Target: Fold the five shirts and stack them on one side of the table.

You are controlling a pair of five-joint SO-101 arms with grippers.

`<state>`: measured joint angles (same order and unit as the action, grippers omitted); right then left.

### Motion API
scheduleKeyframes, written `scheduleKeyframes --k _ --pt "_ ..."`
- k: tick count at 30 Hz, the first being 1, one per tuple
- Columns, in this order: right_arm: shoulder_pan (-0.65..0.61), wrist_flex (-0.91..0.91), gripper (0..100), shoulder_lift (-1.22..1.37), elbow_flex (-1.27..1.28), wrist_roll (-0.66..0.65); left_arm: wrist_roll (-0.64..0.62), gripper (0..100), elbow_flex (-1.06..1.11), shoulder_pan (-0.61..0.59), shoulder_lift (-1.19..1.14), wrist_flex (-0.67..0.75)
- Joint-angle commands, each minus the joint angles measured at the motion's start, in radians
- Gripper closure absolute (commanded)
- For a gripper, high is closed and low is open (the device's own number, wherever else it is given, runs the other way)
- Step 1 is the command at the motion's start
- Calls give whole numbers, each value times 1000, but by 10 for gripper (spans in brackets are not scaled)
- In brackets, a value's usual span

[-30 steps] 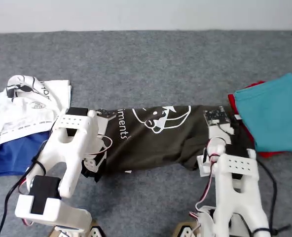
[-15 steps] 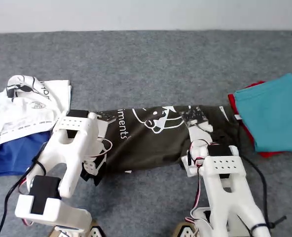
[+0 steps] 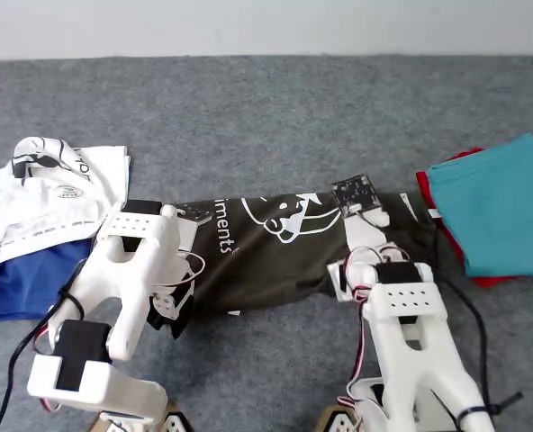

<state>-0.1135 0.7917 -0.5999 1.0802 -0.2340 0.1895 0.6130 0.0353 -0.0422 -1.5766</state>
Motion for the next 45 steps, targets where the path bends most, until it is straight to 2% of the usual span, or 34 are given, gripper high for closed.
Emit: scheduleKeyframes --k 1,7,12,20,30,45 --pt "-2 -124 794 -10 43 11 -2 878 1 6 34 3" --pt "-1 -272 794 113 78 11 -2 878 1 6 34 3" --pt "-5 -288 794 229 49 2 -2 878 1 6 34 2" --pt "4 -104 794 292 -103 5 -2 878 2 6 34 2" --pt "16 213 794 93 -379 3 -2 878 1 -2 40 2" --pt "298 232 794 70 -267 2 -3 878 1 5 34 3"
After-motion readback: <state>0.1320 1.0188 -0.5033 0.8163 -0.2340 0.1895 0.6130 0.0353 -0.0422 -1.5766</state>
